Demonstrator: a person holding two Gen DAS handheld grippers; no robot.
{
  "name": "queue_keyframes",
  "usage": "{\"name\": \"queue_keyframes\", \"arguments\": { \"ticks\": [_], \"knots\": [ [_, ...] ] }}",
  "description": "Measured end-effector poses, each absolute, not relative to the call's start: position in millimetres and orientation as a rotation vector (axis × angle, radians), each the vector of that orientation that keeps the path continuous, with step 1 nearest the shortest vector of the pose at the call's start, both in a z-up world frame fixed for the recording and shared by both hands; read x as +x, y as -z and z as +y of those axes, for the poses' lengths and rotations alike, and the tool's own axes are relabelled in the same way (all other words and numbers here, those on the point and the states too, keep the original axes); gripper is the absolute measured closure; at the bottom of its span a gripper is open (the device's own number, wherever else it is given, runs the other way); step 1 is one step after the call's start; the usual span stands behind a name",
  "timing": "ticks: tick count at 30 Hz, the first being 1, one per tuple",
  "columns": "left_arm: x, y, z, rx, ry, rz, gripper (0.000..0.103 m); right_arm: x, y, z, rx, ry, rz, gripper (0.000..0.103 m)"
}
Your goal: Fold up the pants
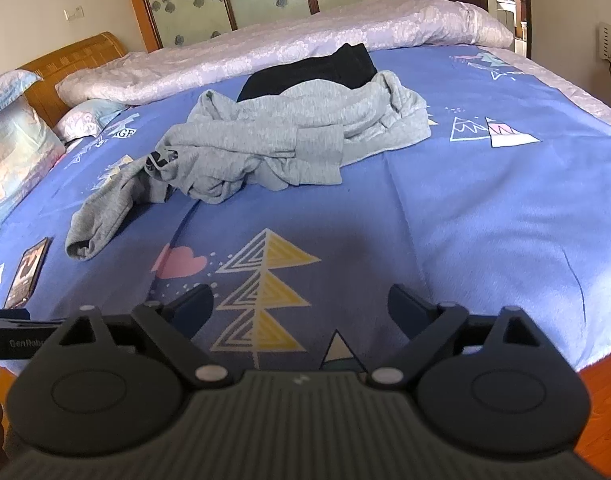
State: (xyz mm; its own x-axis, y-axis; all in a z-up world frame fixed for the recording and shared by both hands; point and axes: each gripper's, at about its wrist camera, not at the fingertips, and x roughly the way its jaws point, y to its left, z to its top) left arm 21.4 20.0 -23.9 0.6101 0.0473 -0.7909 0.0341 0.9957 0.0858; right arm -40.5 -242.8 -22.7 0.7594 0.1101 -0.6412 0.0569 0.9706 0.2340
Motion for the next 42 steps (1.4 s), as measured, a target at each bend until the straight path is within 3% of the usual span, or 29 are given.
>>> {"name": "queue_keyframes", "arguments": {
  "ticks": [4,8,10,16,18,21,26,28,29,30,33,36,40,41,42],
  "knots": [
    [29,27,25,0.081,-0.007,0.927,0.0,-38,24,-238,0.224,-0.036,0.712,0.025],
    [37,29,32,0.057,-0.012,0.929,0.0,-32,25,-232,0.197,-0.062,0.72,0.06],
    [41,30,35,0.043,-0.017,0.933,0.0,-28,24,-230,0.188,-0.072,0.721,0.068],
    [49,33,47,-0.002,-0.022,0.951,0.0,6,11,-221,0.142,-0.12,0.684,0.065],
    [50,33,51,-0.014,-0.024,0.952,0.0,29,7,-219,0.159,-0.15,0.682,0.049],
    [53,32,57,-0.032,-0.032,0.949,0.0,72,4,-217,0.221,-0.195,0.695,0.033],
    [55,27,67,-0.059,-0.049,0.935,0.0,157,16,-208,0.382,-0.198,0.818,0.034],
    [56,24,71,-0.066,-0.054,0.927,0.0,174,23,-201,0.39,-0.169,0.849,0.056],
    [56,22,74,-0.073,-0.056,0.921,0.0,178,24,-198,0.381,-0.16,0.858,0.086],
    [56,19,79,-0.084,-0.058,0.913,0.0,177,23,-196,0.39,-0.174,0.871,0.093],
    [62,12,97,-0.15,-0.056,0.905,0.0,147,7,-189,0.431,-0.336,0.884,0.101],
    [68,6,122,-0.283,-0.031,0.911,0.0,88,-20,-176,0.49,-0.658,0.881,0.1],
    [71,3,133,-0.314,-0.073,0.899,0.0,23,-54,-158,0.173,-0.711,0.692,0.098],
    [73,3,131,-0.306,-0.068,0.906,0.0,19,-57,-159,0.102,-0.652,0.637,0.089],
    [73,3,128,-0.301,-0.055,0.913,0.0,23,-58,-162,0.06,-0.582,0.611,0.068]
  ]
}}
